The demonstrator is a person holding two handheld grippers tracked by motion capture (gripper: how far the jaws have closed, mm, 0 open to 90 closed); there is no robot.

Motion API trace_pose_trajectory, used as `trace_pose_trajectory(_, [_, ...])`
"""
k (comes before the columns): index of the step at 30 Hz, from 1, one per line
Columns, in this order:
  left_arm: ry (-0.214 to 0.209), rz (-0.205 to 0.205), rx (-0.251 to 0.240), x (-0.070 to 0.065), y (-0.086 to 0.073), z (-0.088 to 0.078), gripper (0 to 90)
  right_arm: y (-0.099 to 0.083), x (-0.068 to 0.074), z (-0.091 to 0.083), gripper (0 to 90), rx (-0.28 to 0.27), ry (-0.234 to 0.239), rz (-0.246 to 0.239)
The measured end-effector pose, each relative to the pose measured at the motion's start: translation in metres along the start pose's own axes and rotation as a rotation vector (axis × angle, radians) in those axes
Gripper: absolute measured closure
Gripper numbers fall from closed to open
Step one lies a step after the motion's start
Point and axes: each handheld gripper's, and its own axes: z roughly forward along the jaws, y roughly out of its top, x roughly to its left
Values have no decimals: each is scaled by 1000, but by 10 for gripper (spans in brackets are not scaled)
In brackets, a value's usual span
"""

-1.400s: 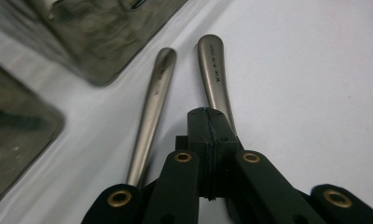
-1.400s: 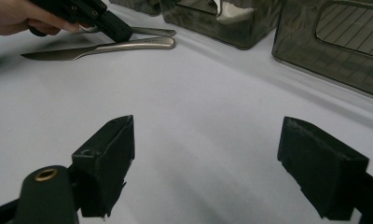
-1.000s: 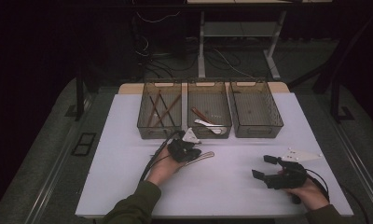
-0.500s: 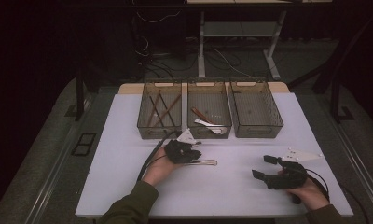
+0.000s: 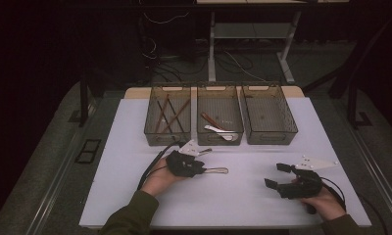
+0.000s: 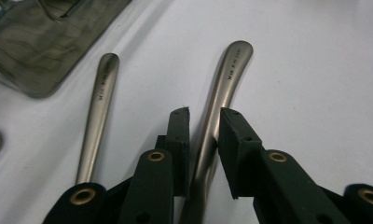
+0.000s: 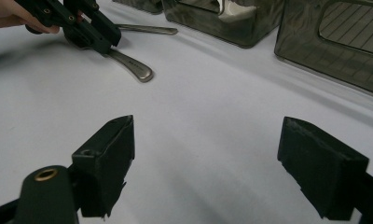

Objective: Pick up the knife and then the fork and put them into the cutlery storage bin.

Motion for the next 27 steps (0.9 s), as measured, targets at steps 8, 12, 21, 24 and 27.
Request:
trace_pose_trajectory(8, [-24,21,37,-7,-2,0,770,0,0,-1,183,-1,3,5])
trace_pose_trajectory(12, [-34,37,29,-11,-4,0,674,0,0,0,184,4,9,-1])
trace_pose_trajectory(21, [-23,67,-1,-8,-8,1,784,0,2,1,183,-3,26,-15])
trace_pose_trajectory(24, [-29,67,1,-7,-8,0,793,1,2,2,179,-3,24,-8])
trace_pose_trajectory(27, [-20,66,5,-8,-7,0,795,1,2,2,177,-4,27,-10])
